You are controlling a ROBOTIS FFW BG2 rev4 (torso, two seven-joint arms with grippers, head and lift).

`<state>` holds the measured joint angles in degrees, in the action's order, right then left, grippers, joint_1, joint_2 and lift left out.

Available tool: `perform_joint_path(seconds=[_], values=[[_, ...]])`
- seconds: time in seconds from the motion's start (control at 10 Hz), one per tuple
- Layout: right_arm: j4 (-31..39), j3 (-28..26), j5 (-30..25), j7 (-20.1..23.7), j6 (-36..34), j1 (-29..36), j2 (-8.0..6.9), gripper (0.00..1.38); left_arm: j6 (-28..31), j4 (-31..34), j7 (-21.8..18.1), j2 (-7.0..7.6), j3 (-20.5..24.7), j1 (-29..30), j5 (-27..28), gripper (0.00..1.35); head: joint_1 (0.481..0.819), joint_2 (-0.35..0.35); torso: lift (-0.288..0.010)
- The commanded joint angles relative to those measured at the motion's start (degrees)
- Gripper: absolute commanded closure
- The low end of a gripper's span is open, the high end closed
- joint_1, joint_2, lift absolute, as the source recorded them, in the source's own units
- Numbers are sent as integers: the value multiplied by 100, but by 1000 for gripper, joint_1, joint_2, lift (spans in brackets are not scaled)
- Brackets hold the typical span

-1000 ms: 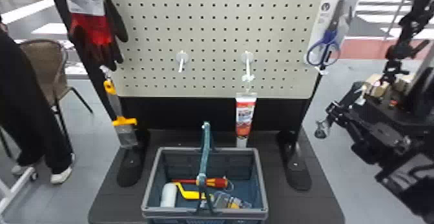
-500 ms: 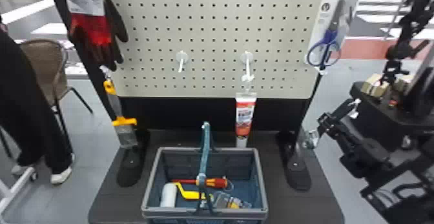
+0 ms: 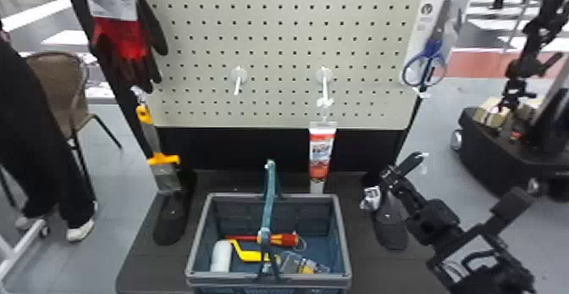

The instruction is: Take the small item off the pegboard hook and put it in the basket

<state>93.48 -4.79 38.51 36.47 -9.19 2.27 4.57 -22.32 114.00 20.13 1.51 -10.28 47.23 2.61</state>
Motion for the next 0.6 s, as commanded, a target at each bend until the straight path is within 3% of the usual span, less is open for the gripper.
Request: perform_joint_path(seconds=[0.0, 0.5], values=[[-228, 163, 60, 0, 31, -137, -26, 1204, 8, -16, 0, 16, -18, -19, -15, 467, 549, 0, -100], [-1057, 778, 333, 97, 119, -605, -8, 1204, 8, -44, 0, 77, -71, -68, -59, 467, 549, 0, -100]])
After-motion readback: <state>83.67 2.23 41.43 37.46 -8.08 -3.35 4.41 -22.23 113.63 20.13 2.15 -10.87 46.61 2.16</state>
